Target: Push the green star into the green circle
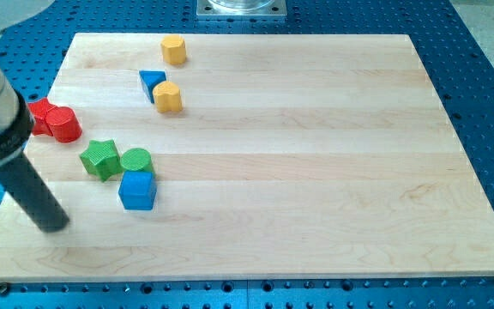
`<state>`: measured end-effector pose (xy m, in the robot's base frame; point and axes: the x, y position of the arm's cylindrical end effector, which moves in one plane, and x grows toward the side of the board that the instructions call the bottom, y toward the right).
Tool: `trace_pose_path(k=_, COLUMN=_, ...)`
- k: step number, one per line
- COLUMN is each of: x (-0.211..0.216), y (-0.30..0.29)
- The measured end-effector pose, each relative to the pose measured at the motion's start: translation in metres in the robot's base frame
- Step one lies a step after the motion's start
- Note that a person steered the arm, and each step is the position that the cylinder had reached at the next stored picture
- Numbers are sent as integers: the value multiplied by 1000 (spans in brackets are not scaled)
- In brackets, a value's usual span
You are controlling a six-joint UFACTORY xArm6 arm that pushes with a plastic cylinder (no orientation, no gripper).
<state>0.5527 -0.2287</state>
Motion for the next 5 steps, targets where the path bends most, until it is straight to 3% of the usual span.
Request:
trace_pose_path(k=1, x=-25, y=-3)
trace_pose_path(k=3, x=-25, y=-2)
trace_pose_path(k=5, x=-52, y=9)
